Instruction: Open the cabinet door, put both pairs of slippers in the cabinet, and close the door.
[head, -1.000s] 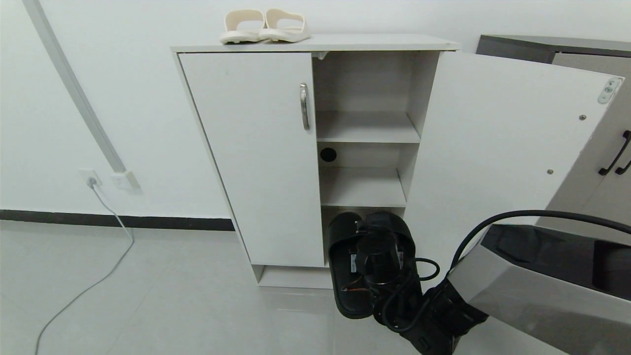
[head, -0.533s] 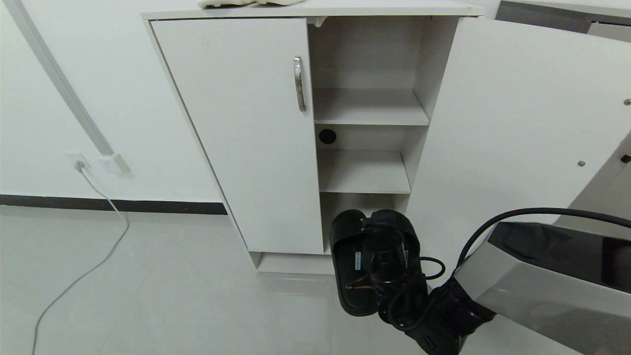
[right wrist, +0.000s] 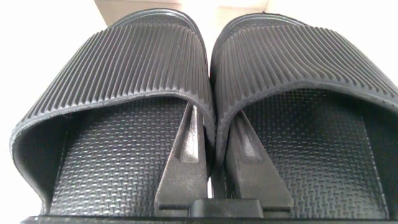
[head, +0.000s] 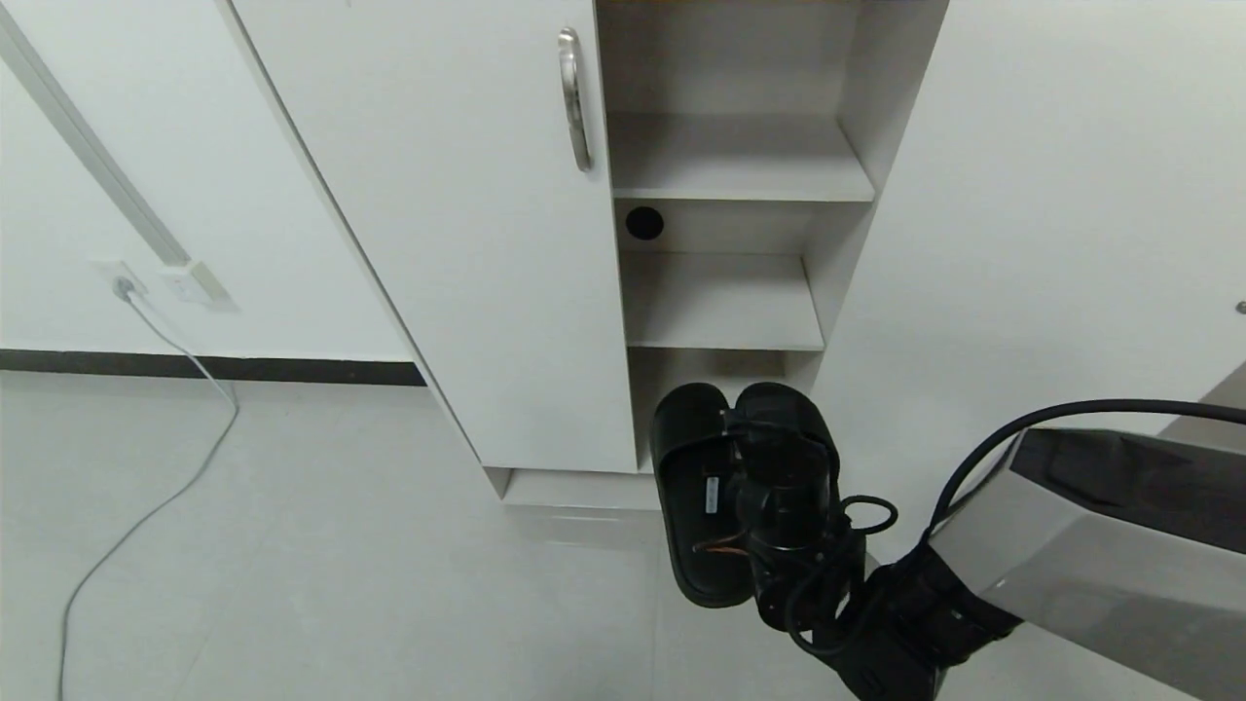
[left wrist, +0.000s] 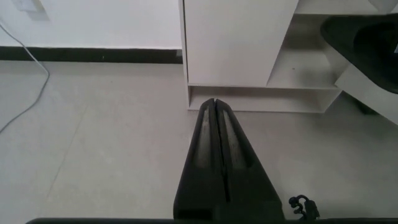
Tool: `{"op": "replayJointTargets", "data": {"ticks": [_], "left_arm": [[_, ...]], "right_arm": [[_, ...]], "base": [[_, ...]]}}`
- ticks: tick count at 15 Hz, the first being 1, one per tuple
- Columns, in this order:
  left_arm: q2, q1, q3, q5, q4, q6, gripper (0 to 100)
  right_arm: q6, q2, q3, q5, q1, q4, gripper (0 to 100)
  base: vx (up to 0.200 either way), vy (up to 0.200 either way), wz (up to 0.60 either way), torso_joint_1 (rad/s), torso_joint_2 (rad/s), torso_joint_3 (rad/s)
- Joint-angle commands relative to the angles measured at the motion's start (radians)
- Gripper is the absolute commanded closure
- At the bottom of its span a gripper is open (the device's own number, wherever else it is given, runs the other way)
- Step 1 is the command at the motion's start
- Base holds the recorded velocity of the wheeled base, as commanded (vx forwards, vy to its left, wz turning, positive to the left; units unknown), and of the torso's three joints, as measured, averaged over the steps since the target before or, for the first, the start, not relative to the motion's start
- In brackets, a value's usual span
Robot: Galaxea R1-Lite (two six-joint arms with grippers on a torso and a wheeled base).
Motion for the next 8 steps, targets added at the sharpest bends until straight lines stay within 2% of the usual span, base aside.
{"op": "replayJointTargets", "data": {"ticks": [1, 3, 8], "left_arm": [[0.002, 0.001, 0.0, 0.002, 0.0, 0.0, 100], [0.002, 0.001, 0.0, 0.0, 0.0, 0.0, 100], [0.002, -0.001, 0.0, 0.0, 0.0, 0.0, 100]], "right_arm": [[-0.079, -0.053, 0.055, 0.001, 0.043, -0.101, 100], [-0.179, -0.041, 0.087, 0.004, 0.047, -0.243, 100], [-0.154, -0.011, 0.042, 0.002, 0.009, -0.233, 100]], "base": [[0.0, 0.0, 0.0, 0.002, 0.0, -0.193], [0.0, 0.0, 0.0, 0.0, 0.0, -0.156], [0.0, 0.0, 0.0, 0.0, 0.0, 0.0]]}}
